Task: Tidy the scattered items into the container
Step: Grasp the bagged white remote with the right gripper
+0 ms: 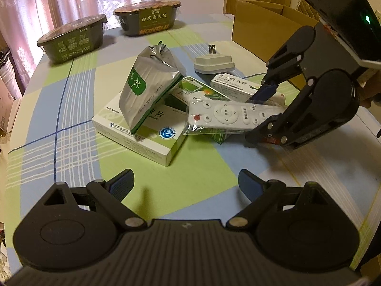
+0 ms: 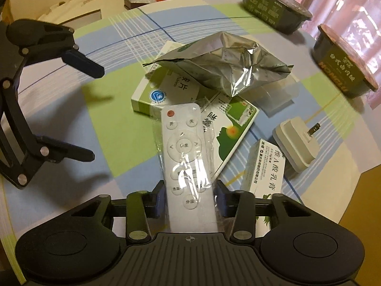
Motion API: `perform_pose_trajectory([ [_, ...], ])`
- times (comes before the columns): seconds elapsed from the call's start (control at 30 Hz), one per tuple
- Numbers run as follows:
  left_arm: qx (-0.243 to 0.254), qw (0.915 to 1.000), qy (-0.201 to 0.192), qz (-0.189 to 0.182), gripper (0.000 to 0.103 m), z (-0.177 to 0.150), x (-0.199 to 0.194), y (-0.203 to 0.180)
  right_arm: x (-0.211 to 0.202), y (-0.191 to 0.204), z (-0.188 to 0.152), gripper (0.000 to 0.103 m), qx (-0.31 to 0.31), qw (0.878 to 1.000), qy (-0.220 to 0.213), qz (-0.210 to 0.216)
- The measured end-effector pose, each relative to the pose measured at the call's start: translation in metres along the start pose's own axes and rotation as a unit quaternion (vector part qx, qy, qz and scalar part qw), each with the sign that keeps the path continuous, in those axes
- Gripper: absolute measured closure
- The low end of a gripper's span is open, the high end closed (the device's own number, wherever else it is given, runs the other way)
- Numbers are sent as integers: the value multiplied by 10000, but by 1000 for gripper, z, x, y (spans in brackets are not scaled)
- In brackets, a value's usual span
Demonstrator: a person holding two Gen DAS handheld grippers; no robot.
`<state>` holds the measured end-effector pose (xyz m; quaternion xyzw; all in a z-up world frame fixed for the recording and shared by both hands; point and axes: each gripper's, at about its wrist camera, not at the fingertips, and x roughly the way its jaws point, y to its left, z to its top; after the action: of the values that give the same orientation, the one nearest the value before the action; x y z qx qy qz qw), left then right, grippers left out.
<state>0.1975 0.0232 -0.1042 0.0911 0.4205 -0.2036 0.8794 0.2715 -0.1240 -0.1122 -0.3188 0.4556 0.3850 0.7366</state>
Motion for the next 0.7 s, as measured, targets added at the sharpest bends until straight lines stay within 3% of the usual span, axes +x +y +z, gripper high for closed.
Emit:
perform_pose_trajectory([
  [0.37,108,9993,-152,339,11,20,4,18,-24,5,-13,61,621,9977,-248,-141],
  [0.53,554,9958,-427,597,12,45,5,17,-35,10,-24,61,864,9955,-354,-182],
  [0.63,921,9926,-474,634,17,60,14,10,-41,10,-30,61,1011,9938,-398,-222],
  [0.7,1123,9905,-448,651,30,67,23,5,-44,9,-34,61,1079,9930,-423,-246],
])
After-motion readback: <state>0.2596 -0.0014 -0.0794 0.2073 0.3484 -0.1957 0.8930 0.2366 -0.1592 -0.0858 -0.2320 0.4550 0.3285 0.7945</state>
